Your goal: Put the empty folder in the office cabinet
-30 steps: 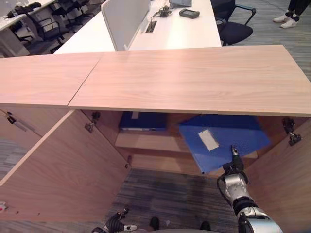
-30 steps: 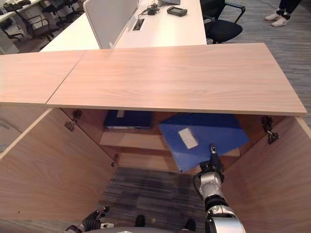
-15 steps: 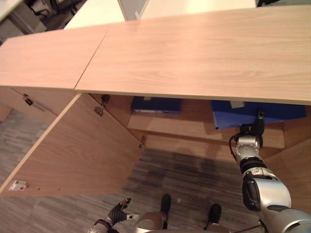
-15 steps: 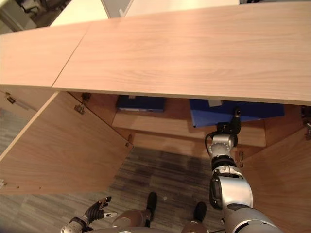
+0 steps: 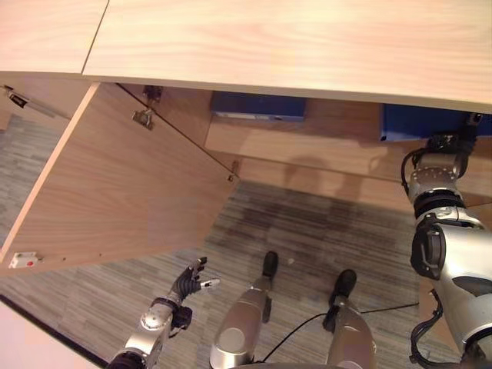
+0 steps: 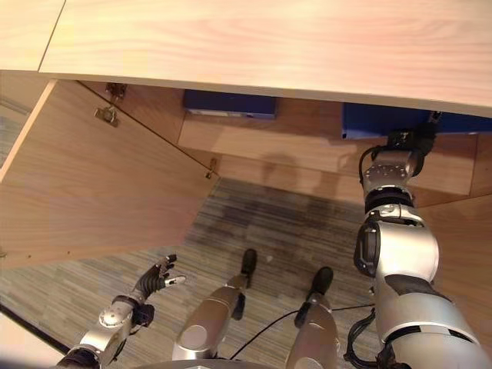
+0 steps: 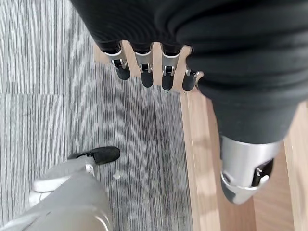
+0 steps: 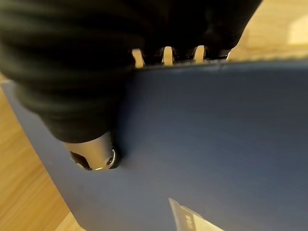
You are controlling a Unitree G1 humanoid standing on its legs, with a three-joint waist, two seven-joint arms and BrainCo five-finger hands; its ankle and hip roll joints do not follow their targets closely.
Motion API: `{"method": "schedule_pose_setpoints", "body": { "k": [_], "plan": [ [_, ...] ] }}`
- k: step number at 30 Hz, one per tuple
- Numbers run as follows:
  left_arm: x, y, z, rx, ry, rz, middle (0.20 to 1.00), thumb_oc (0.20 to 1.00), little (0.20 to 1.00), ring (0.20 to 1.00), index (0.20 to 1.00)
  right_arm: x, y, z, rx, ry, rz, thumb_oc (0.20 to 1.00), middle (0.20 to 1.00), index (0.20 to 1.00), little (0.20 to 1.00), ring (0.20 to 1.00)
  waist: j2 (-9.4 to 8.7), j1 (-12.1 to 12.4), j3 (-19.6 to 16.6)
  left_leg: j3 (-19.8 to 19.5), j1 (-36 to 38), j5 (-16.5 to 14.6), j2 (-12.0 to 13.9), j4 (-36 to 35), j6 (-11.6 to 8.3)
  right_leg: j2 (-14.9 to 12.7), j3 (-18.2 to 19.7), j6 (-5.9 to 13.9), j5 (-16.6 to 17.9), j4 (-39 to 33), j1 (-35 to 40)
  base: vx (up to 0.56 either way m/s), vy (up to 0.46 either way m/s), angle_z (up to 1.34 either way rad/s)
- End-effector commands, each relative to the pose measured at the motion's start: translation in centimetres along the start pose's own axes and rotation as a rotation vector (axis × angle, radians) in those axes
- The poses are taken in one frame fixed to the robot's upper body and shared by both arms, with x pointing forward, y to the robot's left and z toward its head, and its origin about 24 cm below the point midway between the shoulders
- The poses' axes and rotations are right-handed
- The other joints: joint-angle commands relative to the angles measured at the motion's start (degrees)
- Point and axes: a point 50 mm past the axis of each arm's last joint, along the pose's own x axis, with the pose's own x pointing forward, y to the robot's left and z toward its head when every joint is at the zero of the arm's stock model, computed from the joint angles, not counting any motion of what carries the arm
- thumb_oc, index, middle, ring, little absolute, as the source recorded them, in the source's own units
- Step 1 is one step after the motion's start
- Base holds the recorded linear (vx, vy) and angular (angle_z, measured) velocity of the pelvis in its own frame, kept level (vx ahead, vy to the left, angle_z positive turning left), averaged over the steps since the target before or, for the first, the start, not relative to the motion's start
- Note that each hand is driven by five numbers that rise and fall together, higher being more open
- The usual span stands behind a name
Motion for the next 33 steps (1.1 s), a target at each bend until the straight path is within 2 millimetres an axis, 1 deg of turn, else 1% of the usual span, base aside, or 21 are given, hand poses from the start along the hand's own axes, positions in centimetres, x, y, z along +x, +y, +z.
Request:
{"method": "schedule_pose_setpoints", "body": {
  "k": [1, 2, 3, 6, 11, 12, 14, 15, 16, 18, 19, 22, 25, 26, 27, 28, 29, 30, 31, 32, 33],
  "plan": [
    [-0.7, 1.0, 0.0, 0.022, -0.021, -0.01, 1.0, 1.0, 1.0, 1.0, 1.0, 0.5, 4.4, 4.5, -0.021, -0.147, 0.145, 0.2, 0.2, 0.2, 0.2, 0.2, -0.54, 1.6, -3.1, 0.5, -3.4, -7.4, 0.1, 7.5, -1.56, -0.9, 3.3, 4.02, -9.6, 7.2, 0.6, 0.0, 0.0, 0.0],
    [-0.7, 0.9, 0.1, 0.025, -0.023, -0.015, 1.0, 1.0, 1.0, 1.0, 1.0, 0.5, 4.9, 5.0, -0.012, -0.158, 0.153, 0.2, 0.2, 0.2, 0.2, 0.2, -0.34, 1.7, -3.0, 0.5, -3.9, -7.4, 0.1, 7.6, -1.58, -1.0, 3.3, 4.13, -9.6, 7.8, 0.0, 0.03, 0.019, 0.0],
    [-0.7, 1.2, 0.4, 0.027, -0.034, -0.021, 1.0, 1.0, 1.0, 1.0, 1.0, 0.4, 6.2, 5.9, -0.019, -0.184, 0.182, 0.2, 0.2, 0.2, 0.2, 0.2, 0.05, 1.9, -3.1, 0.6, -4.8, -7.5, -0.1, 7.9, -1.58, -1.3, 3.4, 4.24, -9.8, 8.6, -1.3, 0.0, 0.0, 0.0],
    [-0.7, 1.1, 0.5, 0.024, -0.038, -0.024, 1.0, 1.0, 1.0, 1.0, 1.0, 0.3, 7.1, 6.5, -0.024, -0.198, 0.199, 0.2, 0.2, 0.2, 0.2, 0.2, 0.36, 2.1, -3.1, 0.7, -5.6, -7.6, -0.3, 8.2, -1.54, -1.5, 3.6, 4.31, -10.0, 9.5, -2.5, 0.0, 0.004, 0.01],
    [-0.7, 1.0, 0.8, 0.041, -0.041, -0.049, 1.0, 1.0, 1.0, 1.0, 1.0, -0.1, 9.5, 8.3, -0.051, -0.251, 0.244, 0.2, 0.2, 0.2, 0.2, 0.2, 1.22, 2.5, -2.9, 0.6, -9.3, -8.9, -0.6, 12.0, -1.22, -2.4, 4.2, 4.57, -11.1, 14.0, -6.6, 0.03, -0.003, 0.03],
    [-0.6, 1.1, 0.9, 0.044, -0.046, -0.047, 1.0, 1.0, 1.0, 1.0, 1.0, -0.2, 10.1, 8.7, -0.057, -0.264, 0.259, 0.2, 0.2, 0.2, 0.2, 0.2, 1.11, 2.4, -3.1, 0.1, -9.6, -10.7, -0.7, 13.1, -1.36, -2.4, 5.0, 4.94, -13.0, 15.3, -7.0, 0.13, -0.027, 0.07],
    [-0.5, 1.3, 1.2, 0.046, -0.053, -0.047, 1.0, 1.0, 1.0, 1.0, 1.0, -0.6, 11.3, 9.3, -0.065, -0.286, 0.285, 0.2, 0.2, 0.2, 0.2, 0.2, 1.13, 2.4, -2.9, -0.2, -11.7, -11.4, -0.9, 15.4, -1.22, -2.6, 5.2, 4.98, -13.8, 17.8, -9.0, 0.01, -0.017, 0.07],
    [-0.5, 1.3, 1.3, 0.044, -0.055, -0.047, 1.0, 1.0, 1.0, 1.0, 1.0, -0.6, 11.4, 9.4, -0.065, -0.287, 0.285, 0.2, 0.2, 0.2, 0.2, 0.2, 1.34, 2.4, -2.5, 0.2, -12.5, -10.2, -0.8, 15.7, -1.08, -2.8, 4.7, 4.66, -12.6, 17.9, -9.8, 0.04, -0.021, 0.07],
    [-0.5, 1.5, 1.6, 0.038, -0.067, -0.038, 1.0, 1.0, 1.0, 1.0, 1.0, -1.3, 13.3, 10.0, -0.092, -0.318, 0.329, 0.2, 0.2, 0.2, 0.2, 0.2, 1.05, 2.3, -2.3, -0.5, -15.3, -13.4, -0.8, 20.2, -0.93, -3.1, 5.7, 4.86, -15.5, 22.2, -12.3, 0.04, -0.014, 0.05],
    [-0.5, 1.4, 1.3, 0.027, -0.056, -0.029, 1.0, 1.0, 1.0, 1.0, 1.0, -1.8, 14.3, 9.2, -0.103, -0.314, 0.363, 0.2, 0.2, 0.2, 0.2, 0.2, 0.26, 1.7, -1.5, -0.7, -18.2, -15.5, -0.6, 25.1, -0.44, -2.9, 6.2, 4.38, -16.5, 25.7, -14.7, 0.11, -0.015, 0.07],
    [-0.5, 1.3, 1.2, 0.024, -0.051, -0.031, 1.0, 1.0, 1.0, 1.0, 1.0, -1.9, 14.3, 8.9, -0.11, -0.309, 0.36, 0.2, 0.2, 0.2, 0.2, 0.2, -0.15, 1.5, -1.4, -0.8, -18.2, -16.2, -0.5, 25.9, -0.18, -2.6, 6.4, 4.16, -17.0, 26.1, -14.6, 0.07, 0.007, 0.01],
    [-0.5, 1.3, 0.8, 0.019, -0.03, -0.018, 1.0, 1.0, 1.0, 1.0, 1.0, -1.7, 13.5, 7.5, -0.107, -0.275, 0.336, 0.2, 0.2, 0.2, 0.2, 0.2, -1.14, 1.1, -0.5, -1.2, -17.9, -17.8, 0.0, 28.1, 0.78, -1.8, 6.5, 4.03, -17.5, 27.0, -14.1, 0.08, 0.015, -0.1],
    [-0.5, 1.8, 0.9, 0.018, -0.024, 0.005, 1.0, 1.0, 1.0, 1.0, 1.0, -1.5, 12.5, 6.5, -0.071, -0.248, 0.309, 0.2, 0.2, 0.2, 0.2, 0.2, -2.92, 0.8, -0.2, -2.0, -15.3, -19.6, 0.0, 27.8, 1.3, -0.6, 6.1, 4.1, -18.2, 25.1, -11.2, 0.05, -0.033, -0.18],
    [-0.5, 2.3, 1.0, 0.028, -0.024, 0.017, 1.0, 1.0, 1.0, 1.0, 1.0, -1.4, 11.9, 6.3, -0.055, -0.246, 0.297, 0.2, 0.2, 0.2, 0.2, 0.2, -3.3, 0.6, 0.6, -1.9, -13.9, -18.5, 0.1, 26.6, 1.68, -0.5, 5.2, 4.53, -15.5, 24.9, -10.9, -0.06, -0.044, -0.18],
    [-0.4, 2.8, 1.3, 0.034, -0.031, 0.033, 1.0, 1.0, 1.0, 1.0, 1.0, -1.3, 11.6, 6.0, -0.039, -0.238, 0.289, 0.2, 0.2, 0.2, 0.2, 0.2, -3.53, 0.1, 1.2, -2.2, -12.2, -19.3, 0.1, 25.5, 2.18, -0.5, 5.3, 6.61, -12.2, 26.7, -11.5, -0.1, 0.04, -0.14],
    [-0.5, 3.6, 1.6, 0.023, -0.039, 0.072, 1.0, 1.0, 1.0, 1.0, 1.0, -1.7, 12.2, 5.1, -0.035, -0.21, 0.312, 0.2, 0.2, 0.2, 0.2, 0.2, -2.84, -0.6, 2.4, -2.6, -10.0, -19.3, 0.5, 23.5, 2.64, -0.8, 6.3, 9.9, -4.4, 31.8, -16.1, -0.03, 0.068, -0.06],
    [-0.6, 4.3, 1.7, 0.013, -0.042, 0.103, 1.0, 1.0, 1.0, 1.0, 1.0, -2.0, 12.6, 4.4, -0.04, -0.189, 0.326, 0.2, 0.2, 0.2, 0.2, 0.2, -2.37, -0.2, 2.6, -2.0, -8.9, -18.2, 2.5, 21.5, 2.57, -1.6, 5.8, 10.09, -1.2, 35.2, -20.2, 0.22, 0.087, -0.52],
    [-0.8, 4.1, 1.1, -0.013, -0.026, 0.115, 1.0, 1.0, 1.0, 1.0, 1.0, -2.2, 12.6, 3.4, -0.04, -0.152, 0.328, 0.2, 0.2, 0.2, 0.2, 0.2, -1.78, 0.2, 2.3, -1.7, -5.6, -19.8, 3.8, 19.7, 2.46, -3.9, 4.5, 10.09, -3.0, 35.4, -22.4, 0.27, -0.054, -0.6],
    [-0.7, 3.8, 0.8, -0.021, -0.017, 0.107, 1.0, 1.0, 1.0, 1.0, 1.0, -2.2, 12.5, 2.9, -0.042, -0.135, 0.332, 0.2, 0.2, 0.2, 0.2, 0.2, -2.32, -0.1, 3.0, -0.8, -3.8, -18.8, 3.7, 18.0, 2.01, -5.5, 3.1, 10.09, -1.9, 29.2, -22.2, 0.42, -0.147, -0.71],
    [-0.7, 3.7, 0.5, -0.027, -0.006, 0.107, 1.0, 1.0, 1.0, 1.0, 1.0, -2.1, 12.3, 2.8, -0.06, -0.133, 0.331, 0.2, 0.2, 0.2, 0.2, 0.2, -2.69, -0.6, 3.6, -1.0, -1.4, -19.4, 3.5, 16.5, 1.29, -6.9, 2.1, 9.82, -1.7, 22.4, -21.7, 0.18, -0.152, -0.27],
    [-0.6, 3.7, 0.5, -0.027, -0.007, 0.107, 1.0, 1.0, 1.0, 1.0, 1.0, -2.1, 12.3, 2.8, -0.06, -0.132, 0.332, 0.2, 0.2, 0.2, 0.2, 0.2, -2.44, -0.6, 3.8, -1.1, -0.9, -19.2, 3.7, 16.1, 1.3, -6.7, 1.7, 9.83, -1.5, 21.7, -21.0, 0.28, -0.178, -0.09]
  ]
}}
